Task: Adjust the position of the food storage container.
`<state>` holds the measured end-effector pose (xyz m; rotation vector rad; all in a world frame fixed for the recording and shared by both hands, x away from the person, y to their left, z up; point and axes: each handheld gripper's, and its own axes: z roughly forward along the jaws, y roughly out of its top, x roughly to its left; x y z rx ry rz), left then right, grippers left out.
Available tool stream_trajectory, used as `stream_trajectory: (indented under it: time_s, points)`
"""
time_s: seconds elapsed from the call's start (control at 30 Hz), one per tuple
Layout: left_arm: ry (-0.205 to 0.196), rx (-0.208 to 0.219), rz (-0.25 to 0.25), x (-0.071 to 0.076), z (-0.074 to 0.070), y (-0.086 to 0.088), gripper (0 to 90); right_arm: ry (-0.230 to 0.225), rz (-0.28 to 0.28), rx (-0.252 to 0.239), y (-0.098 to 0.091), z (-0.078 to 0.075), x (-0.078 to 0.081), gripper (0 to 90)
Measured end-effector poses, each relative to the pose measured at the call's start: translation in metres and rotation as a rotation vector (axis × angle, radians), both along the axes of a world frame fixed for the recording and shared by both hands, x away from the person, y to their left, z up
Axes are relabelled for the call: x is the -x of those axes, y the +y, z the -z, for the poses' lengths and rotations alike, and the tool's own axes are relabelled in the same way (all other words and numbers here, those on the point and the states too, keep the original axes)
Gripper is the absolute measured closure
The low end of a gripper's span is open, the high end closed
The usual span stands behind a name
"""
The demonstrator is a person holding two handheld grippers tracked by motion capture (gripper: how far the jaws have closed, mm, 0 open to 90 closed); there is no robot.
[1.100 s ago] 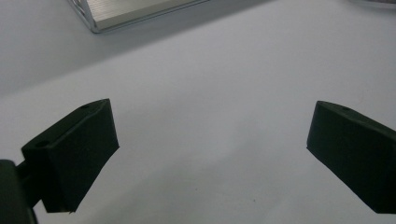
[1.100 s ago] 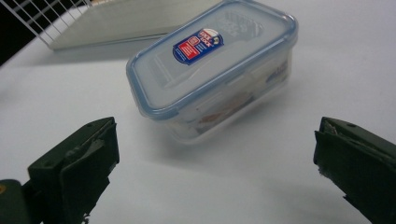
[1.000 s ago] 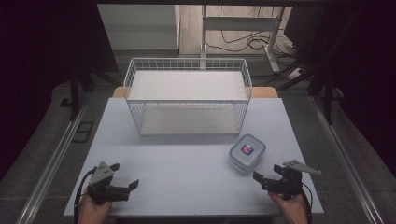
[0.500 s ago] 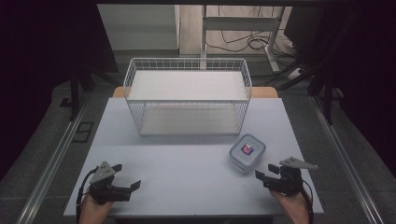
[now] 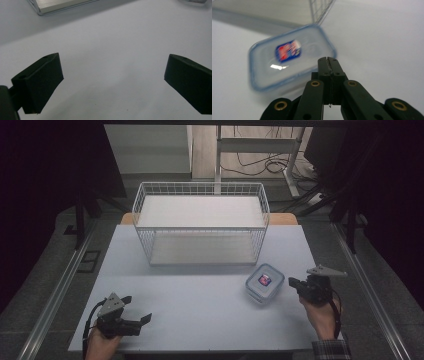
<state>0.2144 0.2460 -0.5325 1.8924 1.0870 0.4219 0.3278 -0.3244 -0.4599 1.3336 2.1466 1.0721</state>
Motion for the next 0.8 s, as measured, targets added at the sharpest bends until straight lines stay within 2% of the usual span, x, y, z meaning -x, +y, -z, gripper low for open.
stream_trajectory:
  time_s: [0.13, 0.3, 0.5, 0.67, 0.8]
  points:
    - [0.01, 0.003, -0.005, 0.0, 0.0, 0.0, 1.7, -0.001, 0.037, 0.012, -0.001, 0.001, -0.024, 89.2]
    - [0.019, 0.005, -0.004, -0.001, 0.0, 0.0, 1.9, 0.016, 0.046, 0.056, -0.004, 0.012, -0.049, 89.2]
    - [0.022, 0.009, 0.004, -0.001, 0.0, -0.001, 1.9, 0.045, -0.004, 0.057, -0.001, 0.03, -0.06, 89.0]
    - [0.026, 0.021, 0.009, -0.001, -0.001, -0.001, 2.0, 0.049, -0.046, 0.026, -0.001, 0.037, -0.064, 89.0]
    - [0.026, 0.019, 0.01, -0.001, -0.001, -0.002, 2.0, 0.067, -0.064, 0.033, 0.001, 0.039, -0.065, 89.1]
